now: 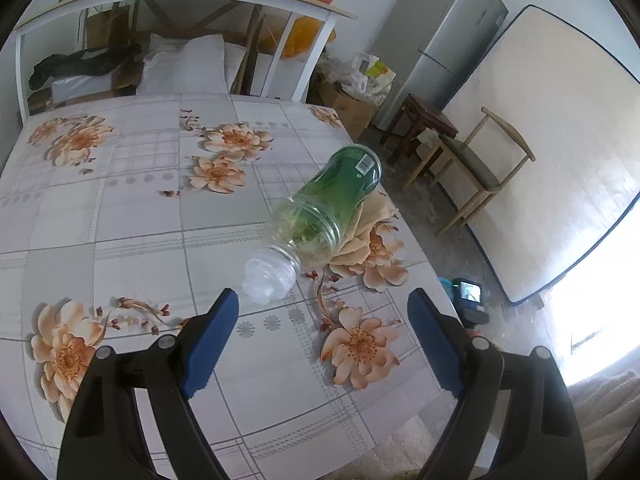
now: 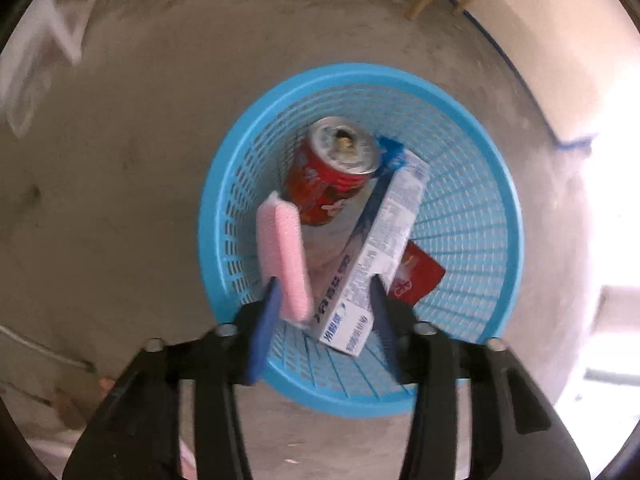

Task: Collect trash
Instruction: 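Lower the pink sponge into the wastebasket and open the right tool, then move both tools to the table and grasp the green bottle with the right tool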

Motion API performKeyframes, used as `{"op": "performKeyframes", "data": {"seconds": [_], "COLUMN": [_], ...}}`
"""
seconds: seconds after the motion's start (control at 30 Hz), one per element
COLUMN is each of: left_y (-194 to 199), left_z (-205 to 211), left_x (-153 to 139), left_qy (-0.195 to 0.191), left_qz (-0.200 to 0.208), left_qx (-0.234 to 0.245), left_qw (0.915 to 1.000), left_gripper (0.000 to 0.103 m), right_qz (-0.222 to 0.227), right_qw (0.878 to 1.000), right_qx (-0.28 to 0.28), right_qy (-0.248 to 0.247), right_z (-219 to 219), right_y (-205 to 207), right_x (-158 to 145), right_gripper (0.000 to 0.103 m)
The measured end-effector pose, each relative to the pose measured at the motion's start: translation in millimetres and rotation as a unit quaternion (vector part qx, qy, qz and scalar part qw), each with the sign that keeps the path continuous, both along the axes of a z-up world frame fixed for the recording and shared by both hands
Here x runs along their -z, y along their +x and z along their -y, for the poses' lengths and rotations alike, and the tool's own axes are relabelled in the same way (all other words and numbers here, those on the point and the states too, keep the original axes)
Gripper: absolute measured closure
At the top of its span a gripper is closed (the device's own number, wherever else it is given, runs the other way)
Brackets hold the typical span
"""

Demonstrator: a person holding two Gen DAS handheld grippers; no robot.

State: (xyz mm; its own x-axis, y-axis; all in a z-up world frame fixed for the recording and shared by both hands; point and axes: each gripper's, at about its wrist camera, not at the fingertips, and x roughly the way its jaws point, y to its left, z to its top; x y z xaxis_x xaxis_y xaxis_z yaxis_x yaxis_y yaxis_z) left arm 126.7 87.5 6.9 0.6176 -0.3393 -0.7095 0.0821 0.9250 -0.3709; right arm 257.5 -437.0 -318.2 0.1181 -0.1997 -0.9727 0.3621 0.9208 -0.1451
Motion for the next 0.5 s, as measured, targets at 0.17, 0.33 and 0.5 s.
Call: {"op": "performKeyframes", "data": {"seconds": [0.17, 0.33, 0.5], "left_y": [-8.1, -15.0, -22.3], "left_z": [-10.9, -26.4, -37.8], "left_x": [0.9, 6.4, 13.1], "left_qy": [-0.006, -0.009, 0.003], "left_qz": [0.009, 0.012, 0.020], "left_qx": [-0.009, -0.022, -0.034], "left_qw": [0.9999, 0.9996, 0.9992], "left_gripper": [0.019, 0.019, 0.019], "right_qz": [0.097, 0.196, 0.236], "right_qw": [0.989, 0.959, 0.923], "right_qx": [0.078, 0.076, -0.015], "right_qy": [0.083, 0.191, 0.302], "right_z": [32.7, 13.7, -65.0], "right_y": [-40.5, -80.1, -79.4], "right_x": [-76.2, -163.1, -232.1], "right_gripper": [0.045, 0.038, 0.034]}}
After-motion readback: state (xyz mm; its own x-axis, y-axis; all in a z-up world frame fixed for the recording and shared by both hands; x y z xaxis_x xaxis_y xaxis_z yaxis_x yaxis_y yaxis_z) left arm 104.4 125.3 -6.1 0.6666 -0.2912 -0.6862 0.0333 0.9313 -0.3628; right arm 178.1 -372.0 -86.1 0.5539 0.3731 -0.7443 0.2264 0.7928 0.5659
